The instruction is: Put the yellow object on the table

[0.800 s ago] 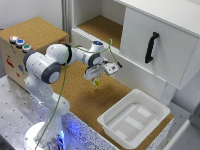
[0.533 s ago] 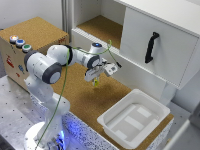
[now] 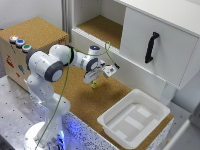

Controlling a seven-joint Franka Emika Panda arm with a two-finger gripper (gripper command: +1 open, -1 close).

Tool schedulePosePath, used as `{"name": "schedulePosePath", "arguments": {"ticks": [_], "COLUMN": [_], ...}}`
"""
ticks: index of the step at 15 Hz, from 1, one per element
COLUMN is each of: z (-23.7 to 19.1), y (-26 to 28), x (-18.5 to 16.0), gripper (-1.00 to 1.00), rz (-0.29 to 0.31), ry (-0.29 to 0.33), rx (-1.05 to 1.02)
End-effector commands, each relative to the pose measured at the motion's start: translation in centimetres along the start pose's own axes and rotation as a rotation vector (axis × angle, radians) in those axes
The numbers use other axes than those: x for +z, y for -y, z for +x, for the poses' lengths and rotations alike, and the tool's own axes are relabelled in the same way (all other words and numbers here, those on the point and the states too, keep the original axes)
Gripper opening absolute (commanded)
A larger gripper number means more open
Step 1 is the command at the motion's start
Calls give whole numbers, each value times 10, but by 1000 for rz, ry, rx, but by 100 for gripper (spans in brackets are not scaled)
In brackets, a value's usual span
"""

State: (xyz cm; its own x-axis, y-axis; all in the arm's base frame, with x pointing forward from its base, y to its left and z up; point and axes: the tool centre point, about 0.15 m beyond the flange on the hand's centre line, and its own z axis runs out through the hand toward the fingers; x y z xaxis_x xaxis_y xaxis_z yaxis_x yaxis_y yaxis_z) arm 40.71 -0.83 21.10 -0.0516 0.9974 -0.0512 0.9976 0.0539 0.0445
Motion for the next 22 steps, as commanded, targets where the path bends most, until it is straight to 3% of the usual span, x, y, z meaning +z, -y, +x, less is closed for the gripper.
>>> {"name": "schedulePosePath", "arguments": {"ticks": [1, 4, 8, 10, 16, 21, 22], "z": [-1, 5, 10, 7, -26, -70, -81], "y": [-9, -1, 17, 28, 52, 47, 41], "x": [-30, -75, -120, -130, -125, -120, -119], "gripper": [100, 100, 100, 100, 100, 100, 100], "rz": [-15, -19, -57, -34, 58, 18, 34], "ry": [-9, -67, -89, -83, -88, -5, 3], "rx": [-11, -18, -13, 49, 473, 924, 1033]}}
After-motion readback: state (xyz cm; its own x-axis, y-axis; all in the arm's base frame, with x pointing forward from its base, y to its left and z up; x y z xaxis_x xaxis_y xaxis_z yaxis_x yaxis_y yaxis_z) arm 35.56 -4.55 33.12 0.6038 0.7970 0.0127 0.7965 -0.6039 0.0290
